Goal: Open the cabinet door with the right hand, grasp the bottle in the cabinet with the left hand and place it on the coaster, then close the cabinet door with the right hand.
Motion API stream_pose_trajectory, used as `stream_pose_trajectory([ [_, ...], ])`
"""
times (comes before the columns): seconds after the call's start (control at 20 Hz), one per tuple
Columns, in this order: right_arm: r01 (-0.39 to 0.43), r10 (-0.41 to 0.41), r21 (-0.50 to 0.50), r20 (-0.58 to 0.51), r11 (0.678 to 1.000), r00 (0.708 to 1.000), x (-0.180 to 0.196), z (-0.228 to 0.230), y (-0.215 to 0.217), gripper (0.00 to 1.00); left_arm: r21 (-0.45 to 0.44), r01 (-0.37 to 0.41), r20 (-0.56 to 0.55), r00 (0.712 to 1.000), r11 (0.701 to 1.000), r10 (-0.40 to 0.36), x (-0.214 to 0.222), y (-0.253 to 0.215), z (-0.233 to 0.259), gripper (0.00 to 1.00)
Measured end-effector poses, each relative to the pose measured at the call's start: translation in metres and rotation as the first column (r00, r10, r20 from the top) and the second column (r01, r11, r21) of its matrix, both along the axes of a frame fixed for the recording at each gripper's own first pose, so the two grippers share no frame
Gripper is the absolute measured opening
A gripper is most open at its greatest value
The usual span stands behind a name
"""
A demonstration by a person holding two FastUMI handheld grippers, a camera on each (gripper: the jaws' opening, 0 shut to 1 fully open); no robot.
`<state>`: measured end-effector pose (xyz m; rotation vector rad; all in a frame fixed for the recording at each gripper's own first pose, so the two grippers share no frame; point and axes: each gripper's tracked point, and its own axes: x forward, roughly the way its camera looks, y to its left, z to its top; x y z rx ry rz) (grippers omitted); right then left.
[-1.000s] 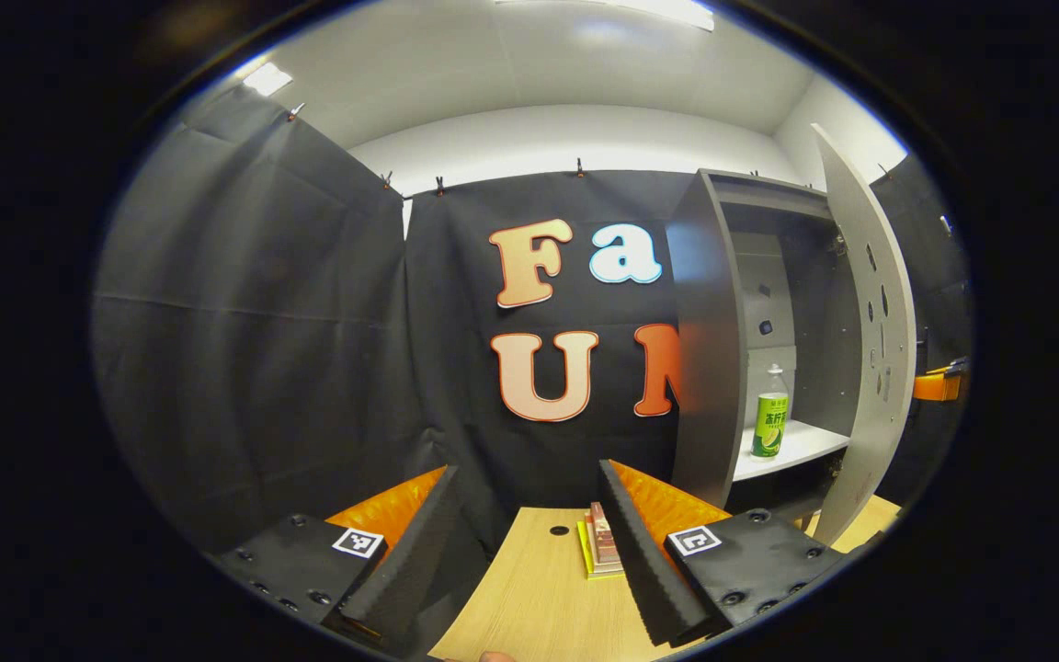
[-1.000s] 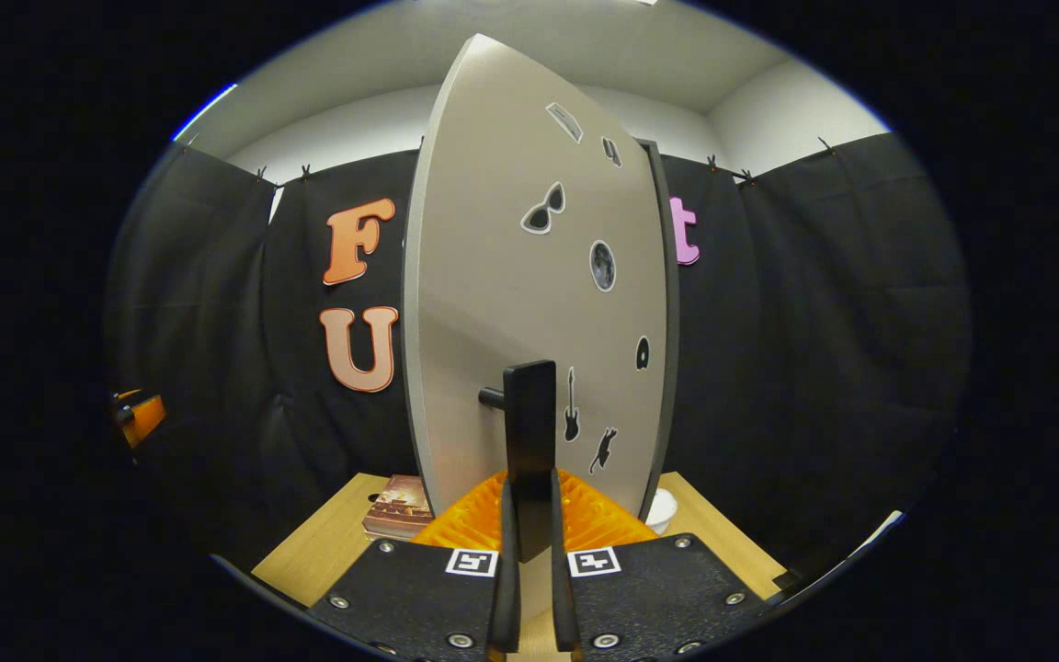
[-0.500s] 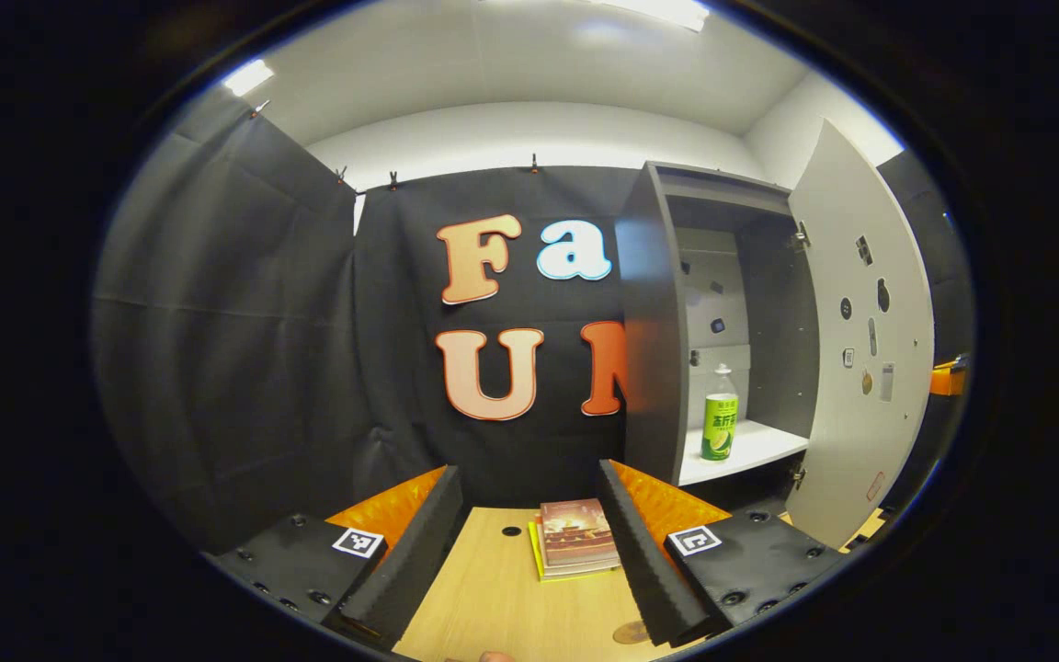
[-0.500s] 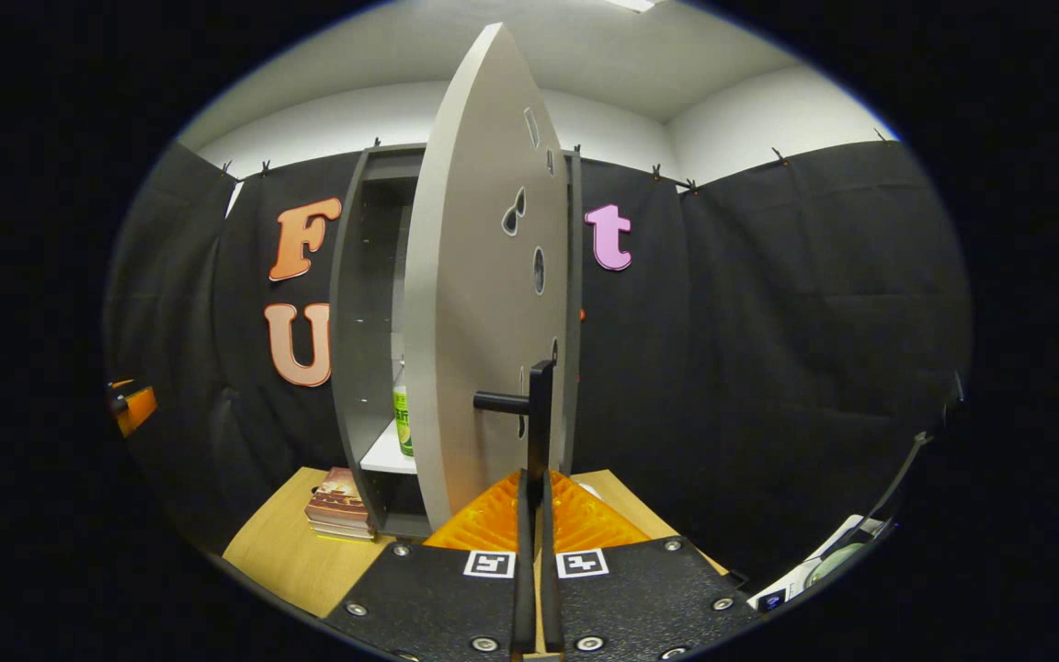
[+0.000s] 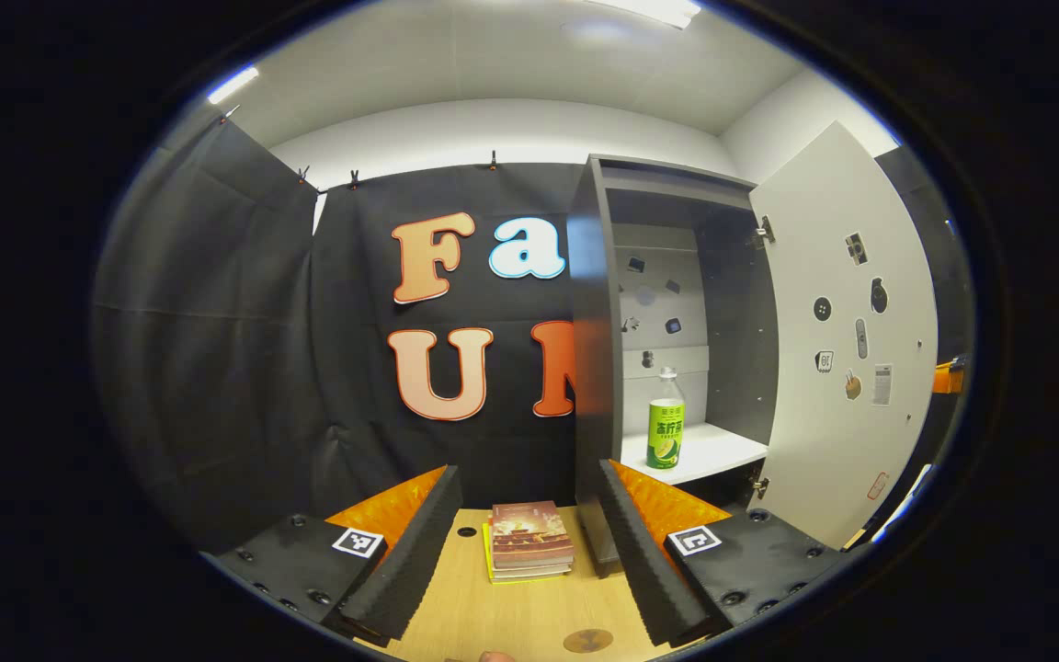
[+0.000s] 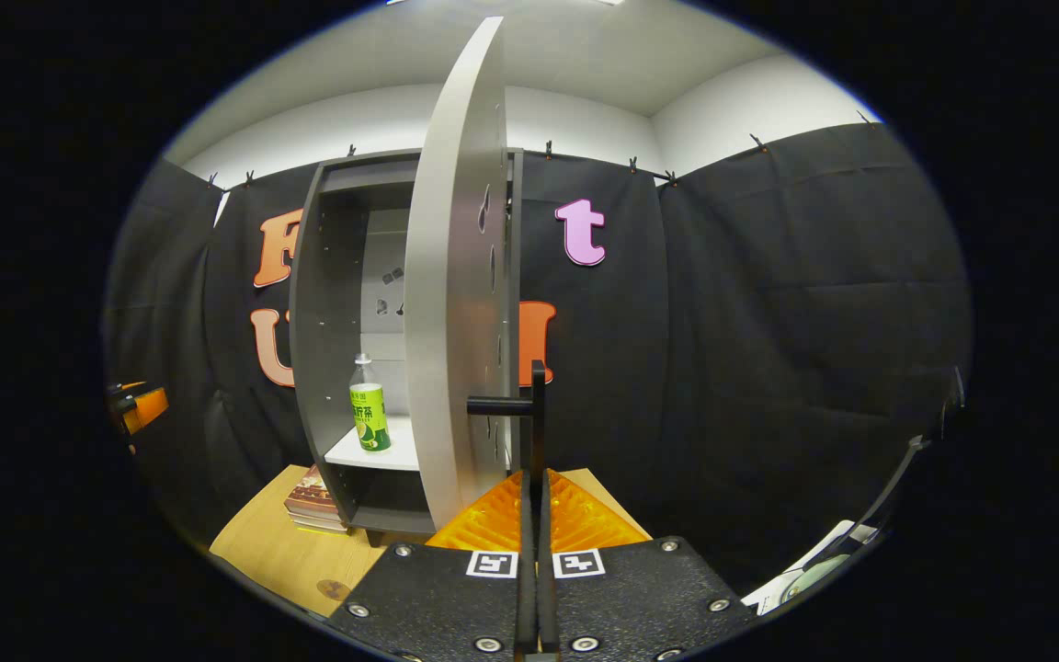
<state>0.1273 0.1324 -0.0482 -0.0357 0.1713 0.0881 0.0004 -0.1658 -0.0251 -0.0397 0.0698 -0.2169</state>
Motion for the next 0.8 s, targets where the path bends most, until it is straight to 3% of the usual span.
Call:
stream_pose_trajectory([
  [0.25,-0.05,0.05,0.043,0.005,0.998,0.999,0.004,0.0,0.001,0.0,-0.016,0.017,-0.012,1.0,1.0,-0.018,-0.008,-0.049,0.002,0.97],
  [0.3,-0.068,0.067,0.04,0.007,0.997,0.998,0.004,0.001,0.002,0.0,-0.022,0.022,-0.012,1.0,1.0,-0.022,-0.009,-0.059,0.002,1.0],
  [0.35,-0.087,0.087,0.033,0.009,0.996,0.996,0.004,0.001,0.0,0.04,-0.026,0.025,-0.014,1.0,0.999,-0.026,-0.01,-0.068,0.004,1.0],
  [0.5,-0.138,0.137,0.012,0.015,0.99,0.99,0.004,0.003,0.0,0.03,-0.037,0.035,-0.017,0.999,0.999,-0.036,-0.013,-0.094,0.003,0.97],
  [0.6,-0.146,0.145,0.011,0.018,0.989,0.989,0.003,0.003,-0.003,0.06,-0.038,0.046,-0.016,0.999,0.998,-0.047,-0.011,-0.114,0.001,1.0],
  [0.65,-0.152,0.152,0.026,0.013,0.988,0.988,0.002,0.003,-0.001,0.08,-0.036,0.052,-0.015,0.999,0.998,-0.052,-0.01,-0.122,0.001,0.94],
  [0.8,-0.124,0.124,0.053,0.011,0.991,0.992,-0.004,0.005,-0.008,0.12,-0.039,0.072,-0.022,0.997,0.997,-0.073,0.0,-0.15,-0.005,0.97],
])
